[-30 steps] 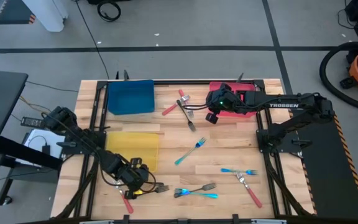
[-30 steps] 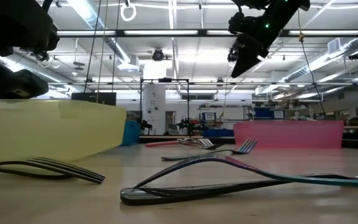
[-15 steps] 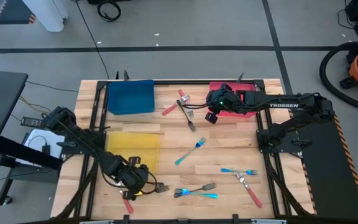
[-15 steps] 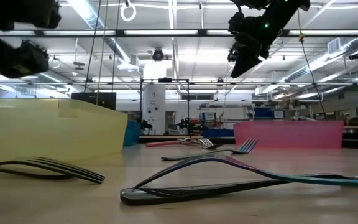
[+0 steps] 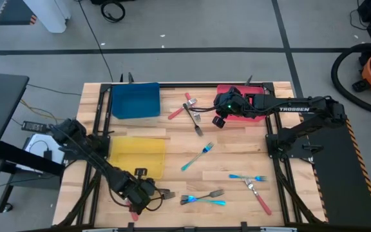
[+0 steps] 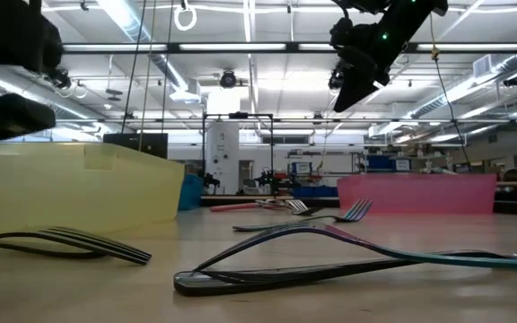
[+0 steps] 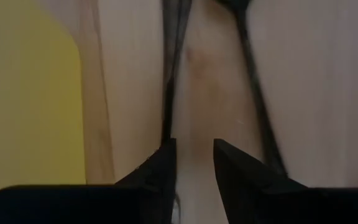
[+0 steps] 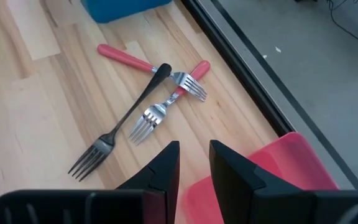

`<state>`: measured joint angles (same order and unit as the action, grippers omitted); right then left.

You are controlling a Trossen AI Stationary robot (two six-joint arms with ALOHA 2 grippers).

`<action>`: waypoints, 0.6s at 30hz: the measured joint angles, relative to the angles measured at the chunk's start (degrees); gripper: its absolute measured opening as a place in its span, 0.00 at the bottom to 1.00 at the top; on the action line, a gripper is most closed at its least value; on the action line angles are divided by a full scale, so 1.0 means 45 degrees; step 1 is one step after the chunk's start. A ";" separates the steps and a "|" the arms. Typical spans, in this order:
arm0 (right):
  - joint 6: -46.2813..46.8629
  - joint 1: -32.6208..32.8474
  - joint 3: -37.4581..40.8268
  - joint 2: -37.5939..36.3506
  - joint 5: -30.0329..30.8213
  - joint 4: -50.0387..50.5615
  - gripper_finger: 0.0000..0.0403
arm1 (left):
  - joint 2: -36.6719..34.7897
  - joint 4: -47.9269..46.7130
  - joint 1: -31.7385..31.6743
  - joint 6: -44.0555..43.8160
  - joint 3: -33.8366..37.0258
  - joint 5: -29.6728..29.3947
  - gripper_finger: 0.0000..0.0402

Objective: Sort silverware by color (type)
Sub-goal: Put the middle left black fork into the yellow bin

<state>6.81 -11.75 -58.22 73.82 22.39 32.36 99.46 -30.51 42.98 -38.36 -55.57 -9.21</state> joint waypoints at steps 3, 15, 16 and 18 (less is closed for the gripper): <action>0.0261 0.0000 0.0000 0.0000 -0.0005 0.0000 0.24 | 0.0140 0.0005 0.0004 -0.0161 0.0000 -0.0049 0.27; 0.0266 0.0000 0.0000 0.0000 -0.0482 0.0005 0.24 | 0.0106 -0.1089 0.0453 -0.0556 -0.0922 -0.1510 0.27; 0.0266 0.0000 0.0000 0.0000 -0.0529 0.0005 0.24 | 0.0117 -0.1136 0.0409 -0.0557 -0.0894 -0.1527 0.27; 0.0271 0.0000 0.0000 0.0000 -0.0685 0.0002 0.24 | 0.0336 -0.1247 0.0320 -0.0545 -0.0894 -0.1540 0.27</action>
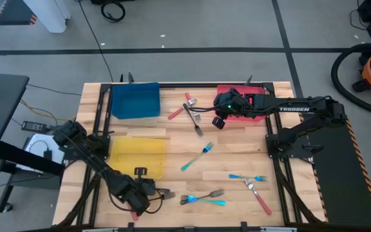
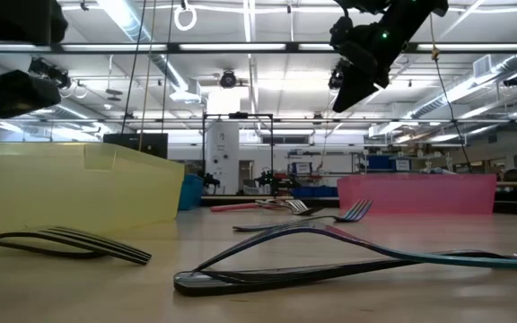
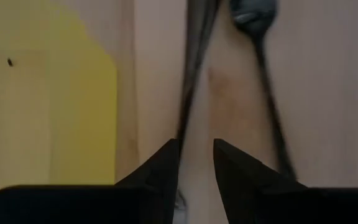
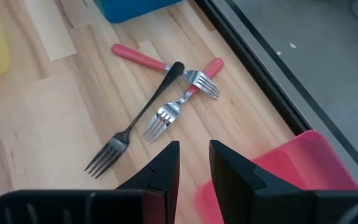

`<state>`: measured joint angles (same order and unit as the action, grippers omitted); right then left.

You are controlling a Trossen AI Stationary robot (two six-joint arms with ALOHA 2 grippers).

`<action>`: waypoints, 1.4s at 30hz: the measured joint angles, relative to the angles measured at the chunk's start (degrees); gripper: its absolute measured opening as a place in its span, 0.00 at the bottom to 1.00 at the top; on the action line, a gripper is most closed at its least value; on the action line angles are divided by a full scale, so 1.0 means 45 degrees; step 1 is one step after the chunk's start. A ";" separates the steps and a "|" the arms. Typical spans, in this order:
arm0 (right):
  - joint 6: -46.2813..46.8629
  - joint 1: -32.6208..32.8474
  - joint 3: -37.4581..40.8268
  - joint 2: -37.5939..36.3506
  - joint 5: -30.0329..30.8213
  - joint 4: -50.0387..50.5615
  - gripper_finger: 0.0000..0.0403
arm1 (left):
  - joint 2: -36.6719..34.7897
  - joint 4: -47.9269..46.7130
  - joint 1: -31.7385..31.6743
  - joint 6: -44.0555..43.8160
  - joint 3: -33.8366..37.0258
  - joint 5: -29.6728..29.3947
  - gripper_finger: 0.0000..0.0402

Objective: Sort silverware by color (type)
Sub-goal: Put the middle left black fork into the yellow bin

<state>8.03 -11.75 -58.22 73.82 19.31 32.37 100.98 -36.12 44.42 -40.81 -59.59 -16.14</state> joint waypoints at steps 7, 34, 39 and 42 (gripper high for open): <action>0.0000 0.0000 0.0000 0.0000 -0.0291 -0.0001 0.24 | 0.0539 -0.0008 -0.0314 0.0236 0.0005 0.0230 0.27; -0.0003 0.0003 0.0000 0.0000 -0.0670 0.0284 0.24 | 0.0302 0.0073 -0.0615 0.0217 0.0030 0.1607 0.02; 0.0000 0.0000 0.0000 0.0000 -0.0689 0.0286 0.24 | -0.0600 0.0064 -0.0593 0.0057 0.0039 0.1969 0.02; -0.0002 0.0000 0.0000 0.0000 -0.0685 0.0285 0.24 | -0.1325 -0.0113 -0.0602 -0.0084 0.0039 0.2001 0.02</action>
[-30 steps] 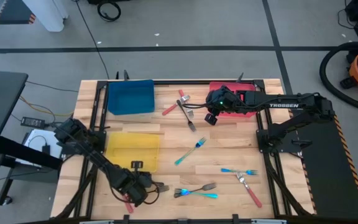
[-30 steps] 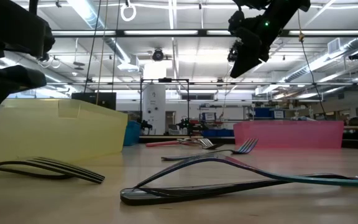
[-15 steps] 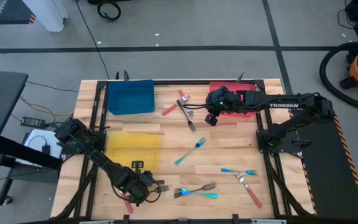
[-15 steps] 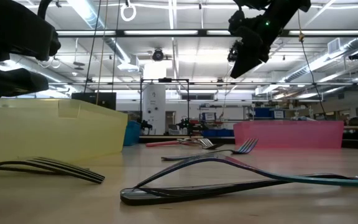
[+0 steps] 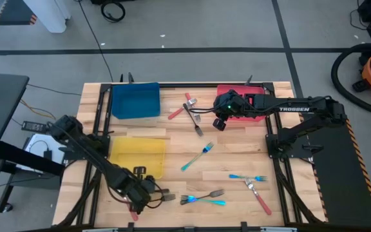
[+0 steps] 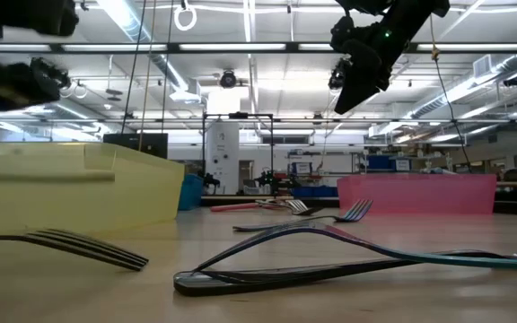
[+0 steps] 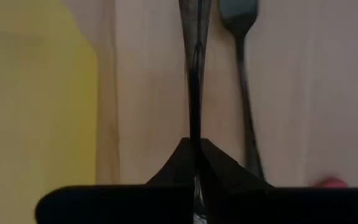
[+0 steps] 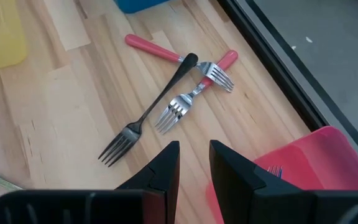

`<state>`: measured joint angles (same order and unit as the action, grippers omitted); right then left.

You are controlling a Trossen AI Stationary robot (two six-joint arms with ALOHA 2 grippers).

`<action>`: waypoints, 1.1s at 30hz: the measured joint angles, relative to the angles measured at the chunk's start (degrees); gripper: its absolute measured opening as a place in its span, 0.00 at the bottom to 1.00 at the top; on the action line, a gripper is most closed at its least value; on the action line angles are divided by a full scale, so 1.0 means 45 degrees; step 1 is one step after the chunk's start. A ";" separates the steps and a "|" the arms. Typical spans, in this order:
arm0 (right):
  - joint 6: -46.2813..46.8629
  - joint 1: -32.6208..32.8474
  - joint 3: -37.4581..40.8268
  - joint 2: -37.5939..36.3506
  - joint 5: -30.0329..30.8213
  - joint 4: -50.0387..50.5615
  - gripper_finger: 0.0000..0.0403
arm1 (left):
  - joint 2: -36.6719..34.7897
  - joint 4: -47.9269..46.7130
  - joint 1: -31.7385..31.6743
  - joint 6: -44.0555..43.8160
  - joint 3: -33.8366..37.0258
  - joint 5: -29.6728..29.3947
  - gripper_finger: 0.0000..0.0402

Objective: Sort silverware by color (type)
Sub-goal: Put the middle left black fork into the yellow bin

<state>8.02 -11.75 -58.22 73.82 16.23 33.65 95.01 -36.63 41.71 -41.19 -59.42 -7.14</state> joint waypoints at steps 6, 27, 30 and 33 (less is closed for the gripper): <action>-0.0002 0.0000 0.0000 0.0000 0.0000 0.0019 0.24 | -0.1669 -0.1167 -0.0219 -0.0035 -0.0015 -0.0005 0.02; 0.0546 -0.0010 0.0000 0.0000 -0.0913 0.1081 0.24 | -0.4399 -0.5240 -0.5363 0.4381 -0.0030 -0.0450 0.02; 0.0543 -0.0070 0.0000 0.0001 -0.0895 0.1784 0.24 | -0.4399 -0.5276 -0.6159 0.5118 -0.0033 -0.0481 0.02; 0.0540 -0.0138 0.0000 0.0000 -0.0855 0.2377 0.24 | -0.4399 -0.5263 -0.6737 0.5744 -0.0023 -0.0471 0.02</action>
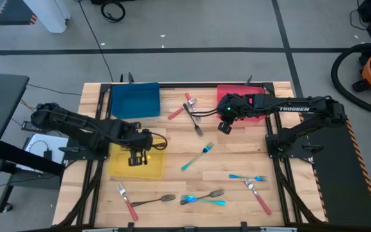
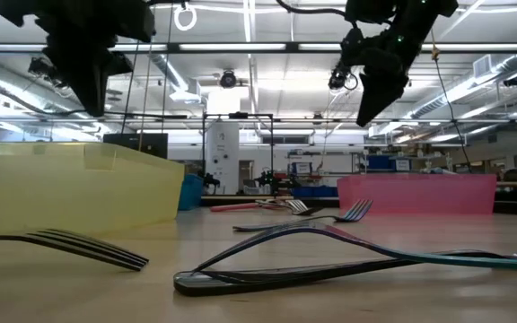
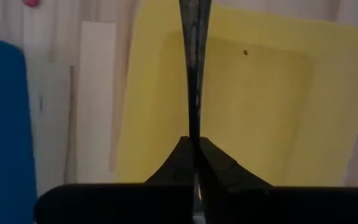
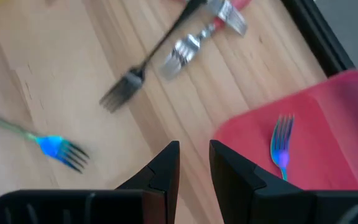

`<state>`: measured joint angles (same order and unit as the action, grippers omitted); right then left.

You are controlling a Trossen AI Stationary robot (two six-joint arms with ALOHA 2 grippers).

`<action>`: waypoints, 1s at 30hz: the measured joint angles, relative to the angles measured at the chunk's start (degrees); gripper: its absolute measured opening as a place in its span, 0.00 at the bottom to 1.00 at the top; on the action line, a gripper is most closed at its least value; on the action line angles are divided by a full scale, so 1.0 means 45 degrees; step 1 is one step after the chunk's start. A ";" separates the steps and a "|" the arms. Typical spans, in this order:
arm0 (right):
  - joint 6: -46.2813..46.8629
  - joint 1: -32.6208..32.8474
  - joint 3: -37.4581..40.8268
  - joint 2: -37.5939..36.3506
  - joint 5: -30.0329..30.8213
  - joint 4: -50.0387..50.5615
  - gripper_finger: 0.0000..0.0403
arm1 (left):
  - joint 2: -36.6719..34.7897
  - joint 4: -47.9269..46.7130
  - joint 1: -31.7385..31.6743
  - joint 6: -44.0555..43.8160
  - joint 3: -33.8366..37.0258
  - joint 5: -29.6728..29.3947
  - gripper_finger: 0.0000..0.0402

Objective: Sort silverware by color (type)
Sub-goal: Put the middle left black fork into the yellow bin

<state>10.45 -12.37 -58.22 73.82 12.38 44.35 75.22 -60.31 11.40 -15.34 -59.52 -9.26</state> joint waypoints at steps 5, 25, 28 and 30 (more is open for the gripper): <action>-0.0023 -0.0262 0.0000 0.0005 0.0000 0.0333 0.24 | 0.0000 0.0371 -0.0828 0.0318 0.1063 0.0046 0.02; -0.1638 -0.2781 0.0000 0.0005 0.0986 0.0416 0.24 | 0.0000 0.1614 -0.4702 0.1907 0.2709 0.2050 0.02; -0.1703 -0.3235 0.0000 0.0005 0.0991 0.0433 0.24 | 0.0000 0.1756 -0.4992 0.1907 0.2709 0.2294 0.02; -0.1717 -0.3529 0.0000 0.0005 0.0991 0.0504 0.24 | 0.0000 0.1866 -0.5109 0.1898 0.2709 0.2776 0.02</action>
<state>2.72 -28.25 -58.22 73.84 16.84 46.62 75.22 -51.91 -11.59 -6.80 -47.33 3.24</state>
